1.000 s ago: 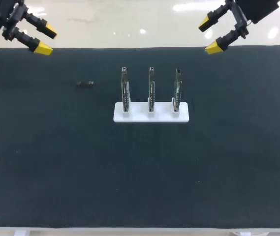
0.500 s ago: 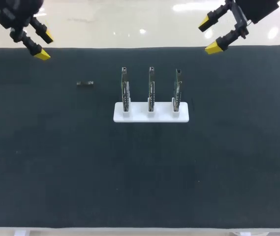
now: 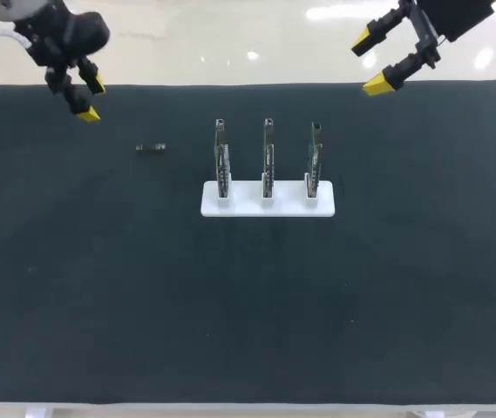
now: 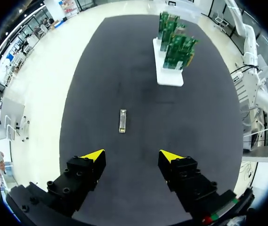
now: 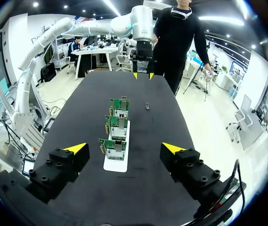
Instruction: Pick up the optical module with the left hand, and insert it into the network port with the right hand.
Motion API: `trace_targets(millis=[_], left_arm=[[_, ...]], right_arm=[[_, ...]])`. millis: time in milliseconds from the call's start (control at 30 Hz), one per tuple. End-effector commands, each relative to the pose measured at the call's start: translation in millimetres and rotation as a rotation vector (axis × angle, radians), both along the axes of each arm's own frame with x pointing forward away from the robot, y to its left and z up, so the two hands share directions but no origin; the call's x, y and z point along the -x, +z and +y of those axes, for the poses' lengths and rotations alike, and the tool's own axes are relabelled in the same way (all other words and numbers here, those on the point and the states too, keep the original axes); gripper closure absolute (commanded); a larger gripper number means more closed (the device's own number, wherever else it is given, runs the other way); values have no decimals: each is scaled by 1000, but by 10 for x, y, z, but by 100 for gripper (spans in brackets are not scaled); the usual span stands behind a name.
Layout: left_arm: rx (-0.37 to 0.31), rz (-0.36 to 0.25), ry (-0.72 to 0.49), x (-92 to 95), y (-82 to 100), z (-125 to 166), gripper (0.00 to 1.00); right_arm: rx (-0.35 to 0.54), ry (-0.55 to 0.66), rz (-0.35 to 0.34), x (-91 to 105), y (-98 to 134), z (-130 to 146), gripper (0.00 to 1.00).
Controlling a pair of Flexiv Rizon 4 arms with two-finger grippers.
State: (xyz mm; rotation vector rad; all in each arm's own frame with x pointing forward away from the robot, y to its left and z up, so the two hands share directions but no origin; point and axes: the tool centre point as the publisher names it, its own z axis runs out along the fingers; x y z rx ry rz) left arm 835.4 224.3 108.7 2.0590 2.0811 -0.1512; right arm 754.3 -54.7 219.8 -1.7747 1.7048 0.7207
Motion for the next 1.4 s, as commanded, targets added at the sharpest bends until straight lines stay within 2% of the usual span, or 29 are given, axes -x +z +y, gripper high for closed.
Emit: trace_targets(millis=[33,267,700,1000,1100,1400], left_arm=[[-65,67,0,-170,-132,-55,0],[-109,84,13,-299,-302,-67,0],[-169,179,-6,-385,-582,-160,0],[-156,241,1,-373,-701,-219,0],[-108,264,17,-352,-679,-224,0],[-108,264,17,-352,-679,-224,0]], right_arm=[[-1,0,-1,3,-2,1,0],[-1,0,-1,3,-2,1,0],[-1,0,-1,3,-2,1,0],[-1,0,-1,3,-2,1,0],[-1,0,-1,3,-2,1,0],[-1,0,-1,3,-2,1,0]])
